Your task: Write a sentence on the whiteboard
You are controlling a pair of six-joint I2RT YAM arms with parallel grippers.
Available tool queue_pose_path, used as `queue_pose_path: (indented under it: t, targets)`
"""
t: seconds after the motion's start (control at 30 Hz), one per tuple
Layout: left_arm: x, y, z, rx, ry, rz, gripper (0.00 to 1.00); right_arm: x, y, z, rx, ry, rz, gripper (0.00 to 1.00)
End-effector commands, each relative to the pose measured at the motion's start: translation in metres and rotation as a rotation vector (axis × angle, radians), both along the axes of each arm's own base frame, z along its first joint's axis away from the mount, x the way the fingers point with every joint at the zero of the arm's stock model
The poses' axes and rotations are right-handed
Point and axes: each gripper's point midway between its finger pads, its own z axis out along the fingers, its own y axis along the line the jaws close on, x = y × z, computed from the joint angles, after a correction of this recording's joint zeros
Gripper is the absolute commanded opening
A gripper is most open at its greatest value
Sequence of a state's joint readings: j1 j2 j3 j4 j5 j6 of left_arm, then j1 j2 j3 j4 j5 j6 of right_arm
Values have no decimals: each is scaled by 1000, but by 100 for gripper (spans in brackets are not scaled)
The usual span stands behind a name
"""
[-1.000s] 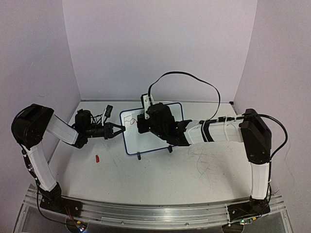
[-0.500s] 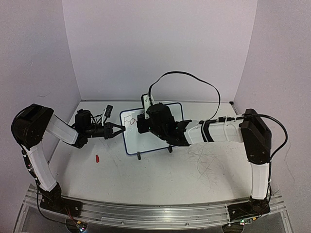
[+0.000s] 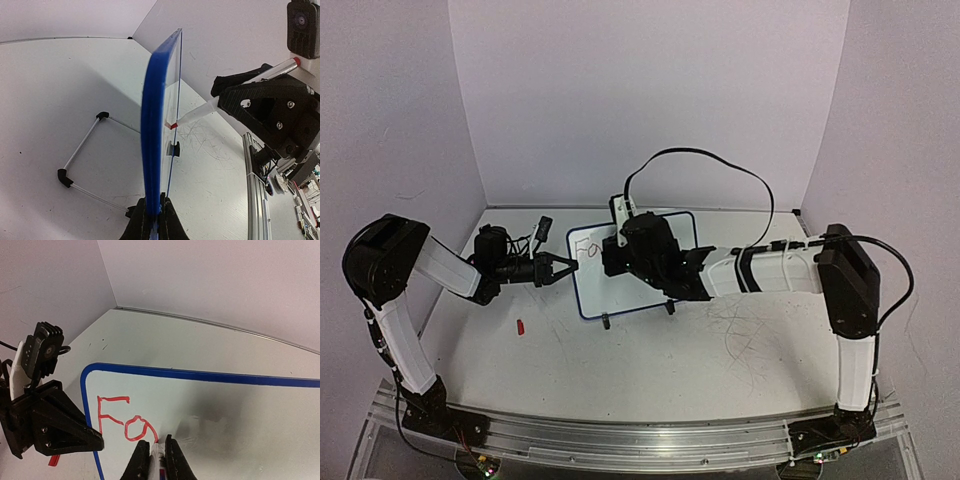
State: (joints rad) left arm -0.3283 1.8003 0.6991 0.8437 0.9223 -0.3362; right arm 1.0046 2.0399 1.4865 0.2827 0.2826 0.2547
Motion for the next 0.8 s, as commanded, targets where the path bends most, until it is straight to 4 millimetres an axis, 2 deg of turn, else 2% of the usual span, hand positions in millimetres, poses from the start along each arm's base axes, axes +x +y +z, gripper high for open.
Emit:
queue_pose_path:
  t: [0.0,0.07,0.13,0.3,0.4,0.5,0.77]
  targets:
    - [2,-3,10,10,-60,-1,0,-15,-6,118,190,-123,47,0]
    - [2,-3,10,12,-60,0,0,-26,-14,132,246,-128,77,0]
    - [2,-2,10,14,-62,4,0,-34,-24,124,243,-123,84,0]
    - [2,-2,9,17,-58,6,0,-32,-39,101,128,-155,43,0]
    - [2,-1,7,28,-55,14,0,-32,-26,101,98,-169,95,0]
    - [4,-2,4,48,-51,17,0,-30,-4,91,49,-145,156,0]
    - [6,-3,2,67,-57,19,0,-22,-1,62,-24,-124,138,0]
